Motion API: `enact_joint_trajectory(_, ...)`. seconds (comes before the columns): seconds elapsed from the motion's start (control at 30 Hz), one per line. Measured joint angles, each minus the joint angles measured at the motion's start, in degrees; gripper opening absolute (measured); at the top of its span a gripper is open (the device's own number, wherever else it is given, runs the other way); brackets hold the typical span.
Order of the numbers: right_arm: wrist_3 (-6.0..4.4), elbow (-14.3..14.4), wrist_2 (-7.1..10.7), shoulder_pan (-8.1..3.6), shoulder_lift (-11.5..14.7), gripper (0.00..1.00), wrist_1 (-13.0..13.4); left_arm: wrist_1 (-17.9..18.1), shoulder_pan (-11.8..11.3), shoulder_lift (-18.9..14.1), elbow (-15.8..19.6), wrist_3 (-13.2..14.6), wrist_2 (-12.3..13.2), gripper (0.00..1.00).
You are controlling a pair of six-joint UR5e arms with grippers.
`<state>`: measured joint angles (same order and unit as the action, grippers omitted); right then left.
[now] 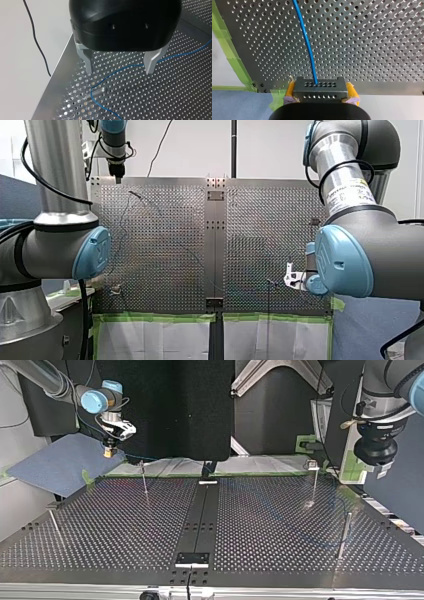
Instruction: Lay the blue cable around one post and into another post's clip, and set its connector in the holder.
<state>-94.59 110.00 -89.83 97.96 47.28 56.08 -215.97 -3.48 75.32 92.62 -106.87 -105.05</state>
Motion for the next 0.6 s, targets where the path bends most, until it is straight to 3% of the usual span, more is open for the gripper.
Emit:
enact_joint_trajectory(0.23, -0.02, 0.00, 0.02, 0.00, 0.00, 0.17, -0.06, 0.70, 0.20, -0.51, 0.00, 0.00, 0.55, 1.00)
enact_joint_trajectory(0.6, -0.32, 0.00, 0.11, 0.00, 0.01, 0.17, -0.15, 5.84, 1.72, -2.64, 0.15, -0.31, 5.62, 1.00)
